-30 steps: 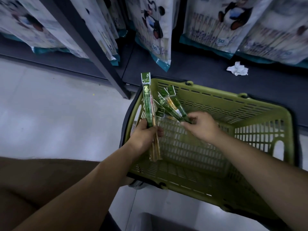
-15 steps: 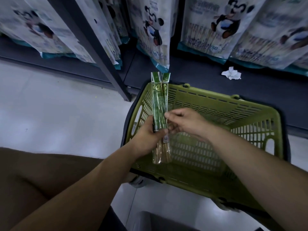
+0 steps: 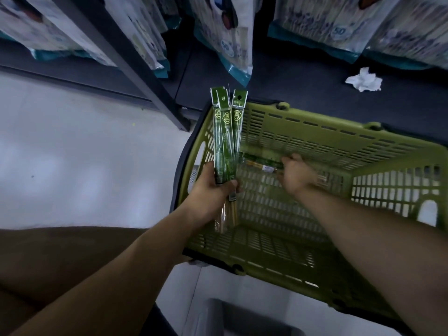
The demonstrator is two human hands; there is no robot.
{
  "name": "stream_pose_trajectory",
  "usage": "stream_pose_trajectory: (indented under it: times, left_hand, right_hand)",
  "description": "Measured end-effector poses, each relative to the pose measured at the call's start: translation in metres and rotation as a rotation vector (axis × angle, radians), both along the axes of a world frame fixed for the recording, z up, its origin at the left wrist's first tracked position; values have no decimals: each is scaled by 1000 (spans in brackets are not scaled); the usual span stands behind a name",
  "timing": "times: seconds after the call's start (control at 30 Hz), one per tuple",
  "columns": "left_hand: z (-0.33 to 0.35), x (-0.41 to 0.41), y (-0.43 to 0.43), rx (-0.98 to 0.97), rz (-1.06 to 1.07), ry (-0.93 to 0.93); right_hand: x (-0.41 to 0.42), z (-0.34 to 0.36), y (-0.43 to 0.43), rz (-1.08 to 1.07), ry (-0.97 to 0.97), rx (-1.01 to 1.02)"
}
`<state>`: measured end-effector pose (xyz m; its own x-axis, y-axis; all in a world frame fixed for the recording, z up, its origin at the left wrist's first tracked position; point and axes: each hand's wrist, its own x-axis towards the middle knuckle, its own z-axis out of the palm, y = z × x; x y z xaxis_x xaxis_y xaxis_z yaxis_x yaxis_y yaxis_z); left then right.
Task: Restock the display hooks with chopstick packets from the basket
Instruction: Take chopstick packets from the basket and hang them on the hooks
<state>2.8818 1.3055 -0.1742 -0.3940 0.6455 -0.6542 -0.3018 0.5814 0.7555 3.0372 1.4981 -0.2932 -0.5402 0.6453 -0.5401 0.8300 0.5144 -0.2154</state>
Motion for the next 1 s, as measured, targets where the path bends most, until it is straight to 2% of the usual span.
stream_pose_trajectory:
  times: [0.1, 0.23, 0.3, 0.4, 0.53, 0.7, 0.77, 1.0]
  left_hand:
    - [0, 1, 3, -4, 6, -16]
    - [5, 3, 4, -6, 4, -61]
    - [9, 4, 5, -3, 12, -78]
    - [21, 9, 9, 9, 51, -111]
    - [50, 17, 20, 54, -1, -92]
    - [115, 25, 43, 176, -161, 94]
    - [145, 29, 53, 245, -221, 176]
    - [251, 43, 77, 465, -375, 259]
  right_hand:
    - [-1, 0, 1, 43, -50, 35]
    - [2, 18, 7, 24, -18, -34]
    - [2, 37, 7, -40, 84, -134]
    - [2, 75, 0, -133, 330, -392]
    - [-6, 148, -5, -174, 496, -629]
    - [-6, 246, -3, -326, 676, -776]
    - [0, 284, -2, -385, 743, -773]
    - [38, 406, 6, -427, 943, -483]
